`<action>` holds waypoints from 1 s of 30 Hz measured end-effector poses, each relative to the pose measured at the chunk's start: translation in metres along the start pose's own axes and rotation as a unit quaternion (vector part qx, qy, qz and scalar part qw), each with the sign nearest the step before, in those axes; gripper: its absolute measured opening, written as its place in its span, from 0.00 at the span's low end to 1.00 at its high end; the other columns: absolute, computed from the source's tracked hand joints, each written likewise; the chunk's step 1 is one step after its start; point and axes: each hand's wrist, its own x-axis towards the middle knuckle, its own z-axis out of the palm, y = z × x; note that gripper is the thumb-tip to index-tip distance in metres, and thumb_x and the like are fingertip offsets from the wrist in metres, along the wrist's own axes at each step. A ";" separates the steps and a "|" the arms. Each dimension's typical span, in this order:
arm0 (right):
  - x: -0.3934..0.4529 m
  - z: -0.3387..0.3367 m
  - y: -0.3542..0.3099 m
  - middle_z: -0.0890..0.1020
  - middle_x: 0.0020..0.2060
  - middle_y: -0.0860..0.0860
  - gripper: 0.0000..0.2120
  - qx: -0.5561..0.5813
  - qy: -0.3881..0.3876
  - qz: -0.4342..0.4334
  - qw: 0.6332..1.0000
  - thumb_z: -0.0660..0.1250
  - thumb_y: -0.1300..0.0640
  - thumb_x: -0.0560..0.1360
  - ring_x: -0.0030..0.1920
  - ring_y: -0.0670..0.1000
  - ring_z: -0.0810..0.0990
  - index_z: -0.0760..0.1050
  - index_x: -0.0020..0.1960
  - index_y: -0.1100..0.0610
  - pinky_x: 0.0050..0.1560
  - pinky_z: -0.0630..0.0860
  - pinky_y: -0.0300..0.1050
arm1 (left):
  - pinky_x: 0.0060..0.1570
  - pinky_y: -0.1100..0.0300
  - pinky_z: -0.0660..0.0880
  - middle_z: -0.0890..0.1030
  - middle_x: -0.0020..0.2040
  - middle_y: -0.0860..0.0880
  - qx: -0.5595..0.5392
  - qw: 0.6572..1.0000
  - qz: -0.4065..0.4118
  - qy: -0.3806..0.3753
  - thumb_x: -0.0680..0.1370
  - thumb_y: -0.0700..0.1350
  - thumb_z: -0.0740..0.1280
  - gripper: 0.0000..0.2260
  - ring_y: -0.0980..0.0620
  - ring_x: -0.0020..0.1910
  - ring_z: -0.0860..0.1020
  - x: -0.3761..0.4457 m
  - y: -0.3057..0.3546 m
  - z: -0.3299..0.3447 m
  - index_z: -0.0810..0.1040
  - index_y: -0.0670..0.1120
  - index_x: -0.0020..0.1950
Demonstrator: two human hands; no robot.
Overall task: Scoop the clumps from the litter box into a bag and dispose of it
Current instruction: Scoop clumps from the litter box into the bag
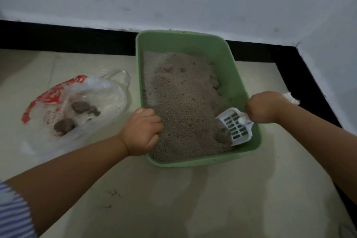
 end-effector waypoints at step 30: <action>0.013 0.043 -0.073 0.69 0.11 0.50 0.18 0.766 0.103 0.106 0.626 0.59 0.72 0.72 0.12 0.44 0.64 0.71 0.25 0.61 0.18 0.60 0.30 | 0.37 0.55 0.59 0.70 0.33 0.40 -0.099 0.985 -0.103 0.101 0.62 0.42 0.54 0.09 0.48 0.36 0.59 -0.006 0.010 0.003 0.61 0.45 0.41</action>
